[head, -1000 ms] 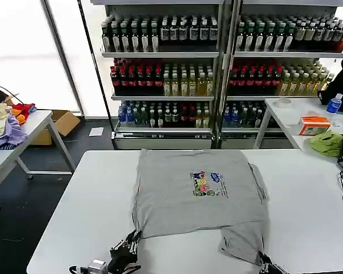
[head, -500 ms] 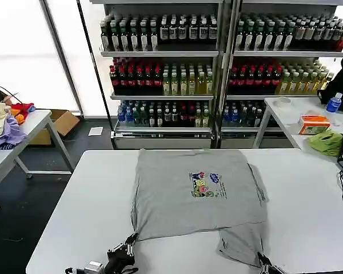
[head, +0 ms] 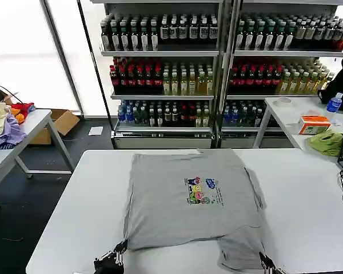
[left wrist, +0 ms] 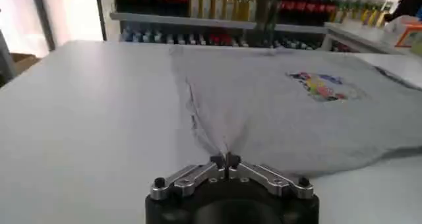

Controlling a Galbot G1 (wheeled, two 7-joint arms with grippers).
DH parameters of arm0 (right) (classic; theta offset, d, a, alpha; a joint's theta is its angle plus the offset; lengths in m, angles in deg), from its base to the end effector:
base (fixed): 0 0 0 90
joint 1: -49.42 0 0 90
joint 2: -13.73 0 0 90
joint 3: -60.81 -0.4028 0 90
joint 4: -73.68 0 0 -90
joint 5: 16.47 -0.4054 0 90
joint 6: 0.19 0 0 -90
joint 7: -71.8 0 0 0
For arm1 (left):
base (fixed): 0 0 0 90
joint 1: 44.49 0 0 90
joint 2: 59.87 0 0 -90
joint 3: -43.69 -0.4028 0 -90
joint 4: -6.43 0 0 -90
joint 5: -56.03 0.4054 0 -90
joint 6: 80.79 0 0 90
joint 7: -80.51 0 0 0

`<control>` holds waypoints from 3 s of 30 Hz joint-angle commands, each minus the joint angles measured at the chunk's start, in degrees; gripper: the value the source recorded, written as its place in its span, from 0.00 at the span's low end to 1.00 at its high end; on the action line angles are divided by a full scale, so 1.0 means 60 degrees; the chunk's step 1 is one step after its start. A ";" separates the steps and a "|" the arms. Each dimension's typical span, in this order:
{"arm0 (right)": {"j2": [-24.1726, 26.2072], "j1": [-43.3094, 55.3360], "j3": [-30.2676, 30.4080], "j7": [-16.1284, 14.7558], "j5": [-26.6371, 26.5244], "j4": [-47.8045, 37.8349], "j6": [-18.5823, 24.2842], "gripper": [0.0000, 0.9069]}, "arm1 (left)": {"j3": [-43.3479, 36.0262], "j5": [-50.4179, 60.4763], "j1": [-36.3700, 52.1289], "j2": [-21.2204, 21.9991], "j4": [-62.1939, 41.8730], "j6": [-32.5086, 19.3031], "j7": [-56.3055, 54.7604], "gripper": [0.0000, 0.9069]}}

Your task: Fold and organize the clothes.

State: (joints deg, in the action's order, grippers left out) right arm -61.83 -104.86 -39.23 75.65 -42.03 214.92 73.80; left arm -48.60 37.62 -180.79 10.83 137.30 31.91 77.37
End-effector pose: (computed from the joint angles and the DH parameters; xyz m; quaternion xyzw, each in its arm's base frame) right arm 0.0428 -0.0645 -0.2568 0.0142 -0.9656 -0.0666 0.2511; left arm 0.1149 0.0339 -0.3139 -0.1016 -0.9590 0.0192 0.2640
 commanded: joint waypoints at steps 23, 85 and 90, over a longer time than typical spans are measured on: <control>0.1054 0.5325 0.0032 0.0526 -0.1647 -0.1898 -0.0530 0.00 | 0.0959 -0.3487 0.3946 -0.1982 -0.2100 0.1200 0.0867 0.02; 0.0307 0.6266 0.2000 0.1243 0.0921 -0.4256 -0.1789 0.00 | -0.0222 -0.2432 0.4114 -0.0679 -0.3448 0.1079 -0.0003 0.00; 0.0280 0.6172 0.1929 0.1205 0.0831 -0.4189 -0.1727 0.00 | -0.0264 -0.2422 0.4049 -0.0721 -0.3372 0.0968 0.0084 0.01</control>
State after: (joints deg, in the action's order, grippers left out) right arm -59.92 -67.05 -28.02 82.91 -37.50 190.07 63.38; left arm -49.60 22.81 -155.67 5.57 117.40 38.41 77.57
